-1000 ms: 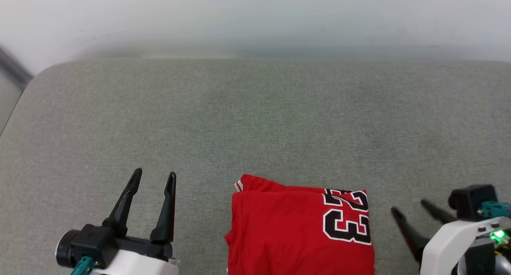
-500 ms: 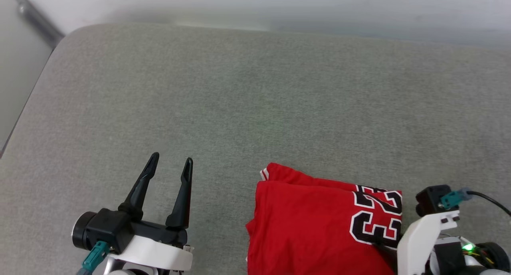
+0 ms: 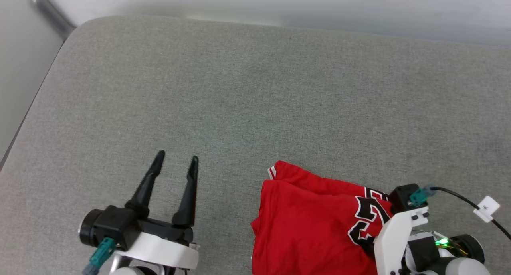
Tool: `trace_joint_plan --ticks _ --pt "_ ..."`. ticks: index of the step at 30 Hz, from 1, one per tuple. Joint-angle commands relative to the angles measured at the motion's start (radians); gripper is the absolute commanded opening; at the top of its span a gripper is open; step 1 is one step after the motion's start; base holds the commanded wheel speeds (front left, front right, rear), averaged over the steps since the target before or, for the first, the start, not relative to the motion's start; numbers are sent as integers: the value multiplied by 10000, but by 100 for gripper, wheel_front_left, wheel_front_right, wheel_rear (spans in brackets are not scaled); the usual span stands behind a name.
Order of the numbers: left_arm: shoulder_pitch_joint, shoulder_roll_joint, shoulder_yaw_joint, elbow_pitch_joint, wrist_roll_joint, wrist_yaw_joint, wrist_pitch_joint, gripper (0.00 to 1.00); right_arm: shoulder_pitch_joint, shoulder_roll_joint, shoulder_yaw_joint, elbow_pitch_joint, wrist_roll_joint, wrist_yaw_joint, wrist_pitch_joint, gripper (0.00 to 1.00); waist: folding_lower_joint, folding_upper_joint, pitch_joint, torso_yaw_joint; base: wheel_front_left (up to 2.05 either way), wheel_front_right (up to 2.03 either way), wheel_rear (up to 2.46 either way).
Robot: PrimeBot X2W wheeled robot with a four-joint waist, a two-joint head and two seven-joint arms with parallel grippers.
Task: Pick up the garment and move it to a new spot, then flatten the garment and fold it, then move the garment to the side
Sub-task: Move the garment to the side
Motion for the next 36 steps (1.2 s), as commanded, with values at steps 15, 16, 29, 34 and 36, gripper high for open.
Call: trace_joint_plan --ticks 15,16,29,34,36 --pt "-157 182 -695 -124 16 10 -21 100 -1710 -4220 2282 -1186 -870 11 -60 0 0 0 13 -2015 0 0 0" --pt "-245 196 -751 -164 40 10 -21 100 -1889 -4633 2447 -1329 -815 14 8 0 0 0 118 -2261 0 0 0" --pt "-1894 837 -1709 -421 393 10 -21 100 -3548 -7673 1958 -484 -243 12 -1460 0 0 0 2096 -4693 0 0 0" --pt "-2574 1201 -2009 -637 529 10 -21 100 -3887 -7429 1026 821 -497 12 -2605 0 0 0 2925 -5135 0 0 0" --pt "-2843 1372 -2100 -743 584 10 -21 100 -4062 -7323 601 1455 -657 11 -3122 0 0 0 3244 -5217 0 0 0"
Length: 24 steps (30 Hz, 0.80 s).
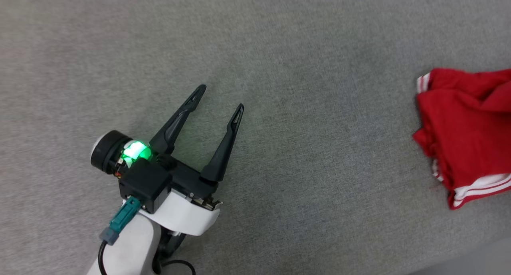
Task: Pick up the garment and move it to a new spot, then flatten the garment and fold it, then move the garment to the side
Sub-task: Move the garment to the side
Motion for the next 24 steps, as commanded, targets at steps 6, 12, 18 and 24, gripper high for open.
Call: trace_joint_plan --ticks 6,12,18,24 --pt "-919 623 -255 -499 152 10 -21 100 -934 661 -1830 2728 -761 -14 -2075 0 -1 0 1652 -348 0 0 0" --pt "-1017 780 -254 -641 163 25 3 100 -1377 825 -2406 3881 -1116 -14 -2976 0 -1 0 1910 -93 0 0 0" --pt "-846 831 -271 -693 110 80 27 100 -1829 997 -2750 4765 -1518 -14 -3573 0 -1 0 1880 82 0 0 0" --pt "-628 675 -255 -467 -43 189 -5 100 -2032 1176 -2763 4790 -2023 -12 -3676 100 -1 0 1301 173 0 0 0"
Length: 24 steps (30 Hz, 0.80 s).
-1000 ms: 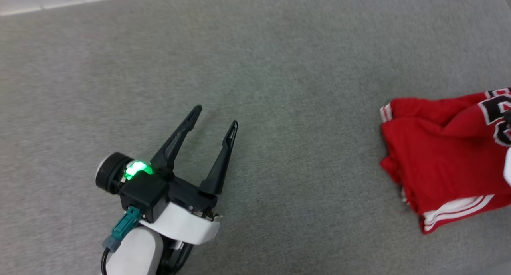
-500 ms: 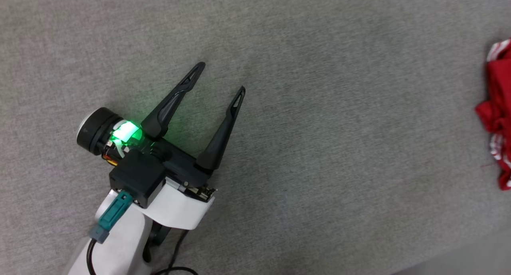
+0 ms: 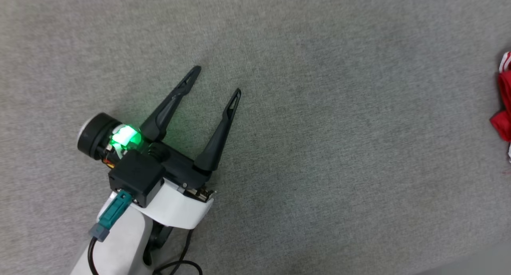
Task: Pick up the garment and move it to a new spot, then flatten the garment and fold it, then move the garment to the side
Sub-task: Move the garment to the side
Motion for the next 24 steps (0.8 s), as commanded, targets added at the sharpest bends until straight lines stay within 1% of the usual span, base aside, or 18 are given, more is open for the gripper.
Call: trace_joint_plan --ticks 1,5,8,12,16,21,24 --pt "210 -48 36 107 -73 38 -42 100 -136 49 52 -141 -121 -14 39 100 -1 0 -389 52 0 0 0" --pt "464 -315 240 305 -282 119 -61 100 -129 -30 209 -739 -22 -14 145 100 -1 0 -1223 163 0 0 0" --pt "793 -491 582 401 -440 154 -55 100 -3 8 332 -1443 252 -14 174 100 -1 0 -1931 322 0 0 0" --pt "1326 -760 1125 476 -545 162 -54 100 388 285 349 -2650 769 -14 90 100 -1 0 -2863 655 0 0 0" --pt "1888 -977 1721 531 -601 158 -49 100 930 1055 44 -4144 1298 -11 -36 100 -1 0 -3618 1056 0 0 0" --pt "2573 -1280 2377 629 -574 178 -49 100 1982 2357 -303 -5980 1651 -11 -421 100 -1 0 -4402 1557 0 0 0" --pt "2923 -1420 2641 736 -459 177 -49 100 2757 3308 -503 -6873 1803 -11 -773 100 -1 0 -4786 1873 0 0 0"
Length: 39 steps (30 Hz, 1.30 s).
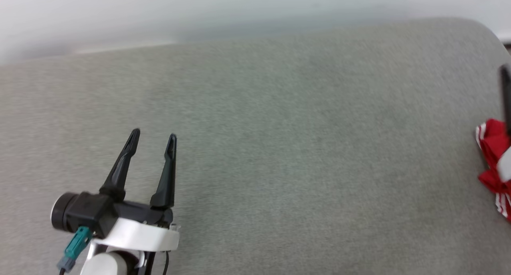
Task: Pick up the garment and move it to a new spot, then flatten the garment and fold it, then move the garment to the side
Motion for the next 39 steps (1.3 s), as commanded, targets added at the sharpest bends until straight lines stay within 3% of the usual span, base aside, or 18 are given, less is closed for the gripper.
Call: trace_joint_plan --ticks 1,8,17,26,39 --pt "264 -107 145 67 86 14 -20 100 517 488 -60 -396 78 -7 -235 100 2 -1 -642 619 0 0 0" --pt "784 -451 670 404 248 103 -21 100 1985 2140 -174 -981 199 -6 -1689 100 2 -1 -1080 1098 0 0 0" --pt "1131 -726 1027 937 338 -78 -21 100 2975 2897 42 120 748 -6 -3329 100 2 -1 -1339 1391 0 0 0" --pt "1274 -904 1218 1157 293 -245 -21 100 3055 3042 502 1112 635 -6 -3999 100 2 -1 -1494 1438 0 0 0" --pt "1269 -970 1153 1103 251 -330 -22 100 2868 2995 674 1310 525 -6 -4267 100 2 -1 -1503 1360 0 0 0"
